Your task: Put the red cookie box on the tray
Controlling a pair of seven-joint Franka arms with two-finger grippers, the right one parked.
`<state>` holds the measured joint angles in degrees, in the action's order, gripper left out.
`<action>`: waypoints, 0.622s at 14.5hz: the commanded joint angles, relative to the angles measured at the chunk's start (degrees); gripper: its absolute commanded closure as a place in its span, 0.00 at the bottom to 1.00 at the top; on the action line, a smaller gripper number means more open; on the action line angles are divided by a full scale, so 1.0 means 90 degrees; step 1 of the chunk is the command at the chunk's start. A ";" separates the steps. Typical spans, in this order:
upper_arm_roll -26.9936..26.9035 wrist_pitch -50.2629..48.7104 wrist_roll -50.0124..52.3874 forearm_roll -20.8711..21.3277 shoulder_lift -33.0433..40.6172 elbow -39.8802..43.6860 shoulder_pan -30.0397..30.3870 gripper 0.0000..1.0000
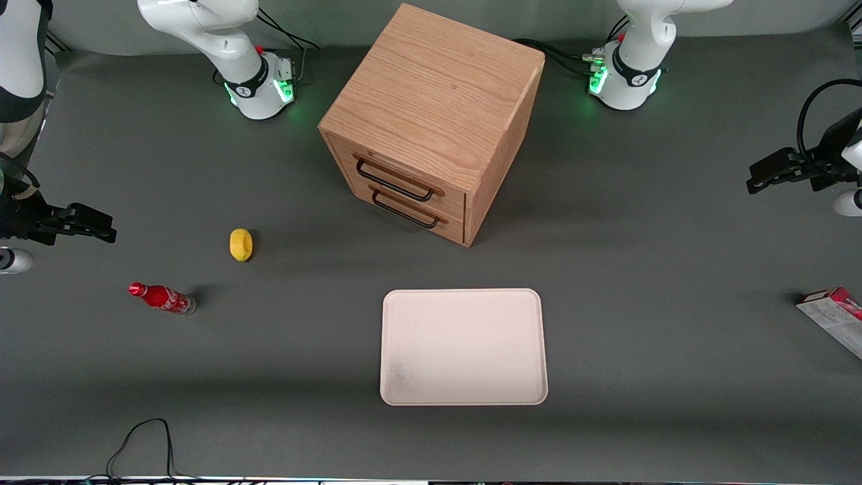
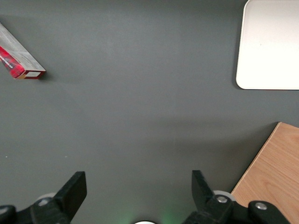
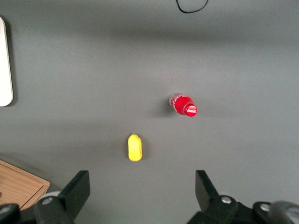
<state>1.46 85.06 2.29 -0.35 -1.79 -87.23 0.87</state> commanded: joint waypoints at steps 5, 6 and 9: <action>0.0004 -0.0056 0.0048 -0.0010 0.0082 0.0004 -0.0018 0.00; 0.0004 -0.0066 0.0029 -0.0010 0.0072 -0.0005 -0.0008 0.00; 0.0004 -0.0066 0.0038 -0.0039 0.0072 0.0005 -0.0008 0.00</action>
<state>1.46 85.06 2.29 -0.44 -1.79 -87.21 0.87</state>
